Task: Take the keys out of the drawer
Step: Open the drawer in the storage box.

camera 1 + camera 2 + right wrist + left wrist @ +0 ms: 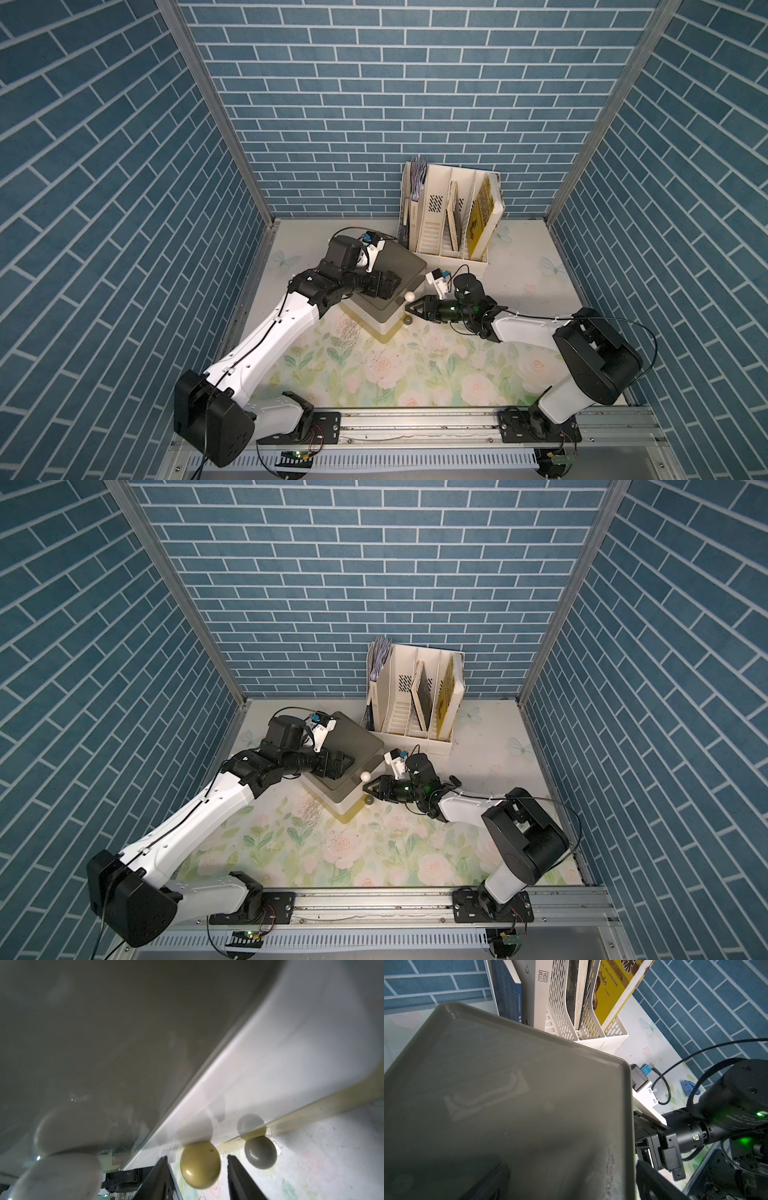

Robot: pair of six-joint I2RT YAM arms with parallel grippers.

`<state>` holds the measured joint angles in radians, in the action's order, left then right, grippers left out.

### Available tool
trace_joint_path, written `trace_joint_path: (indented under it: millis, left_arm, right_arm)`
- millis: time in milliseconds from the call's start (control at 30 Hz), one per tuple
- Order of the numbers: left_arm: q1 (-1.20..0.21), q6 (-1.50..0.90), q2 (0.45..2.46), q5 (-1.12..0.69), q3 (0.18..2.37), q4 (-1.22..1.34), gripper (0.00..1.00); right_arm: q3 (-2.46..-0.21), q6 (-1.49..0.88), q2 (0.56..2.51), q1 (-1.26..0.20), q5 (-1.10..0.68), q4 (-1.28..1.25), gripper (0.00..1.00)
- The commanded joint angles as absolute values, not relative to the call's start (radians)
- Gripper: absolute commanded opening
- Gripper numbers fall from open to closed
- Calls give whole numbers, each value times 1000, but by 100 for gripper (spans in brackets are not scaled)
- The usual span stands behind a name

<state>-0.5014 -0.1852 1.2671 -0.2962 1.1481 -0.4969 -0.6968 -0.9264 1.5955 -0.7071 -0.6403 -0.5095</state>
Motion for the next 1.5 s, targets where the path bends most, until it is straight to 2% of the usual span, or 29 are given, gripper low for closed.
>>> trace_joint_path:
  millis: [0, 367, 467, 567, 667, 1467]
  left_arm:
    - [-497, -179, 1261, -286, 1154, -557, 100]
    - [-497, -181, 1258, -282, 1154, -555, 100]
    - [-497, -183, 1261, -287, 1155, -552, 100]
    - [-497, -185, 1260, -287, 1155, -549, 100]
    - [-498, -186, 1261, -288, 1158, -549, 100]
    - [-498, -225, 1244, -272, 1171, -501, 100]
  right_arm:
    - [-739, -946, 1624, -724, -656, -533, 46]
    - [-761, -948, 1643, -729, -645, -528, 41]
    - [-769, -949, 1649, -730, -649, -528, 33]
    - [-768, -950, 1643, -730, -649, -526, 20]
    - [-755, -945, 1625, -730, -648, -515, 14]
    - [-538, -907, 1367, -679, -609, -389, 10]
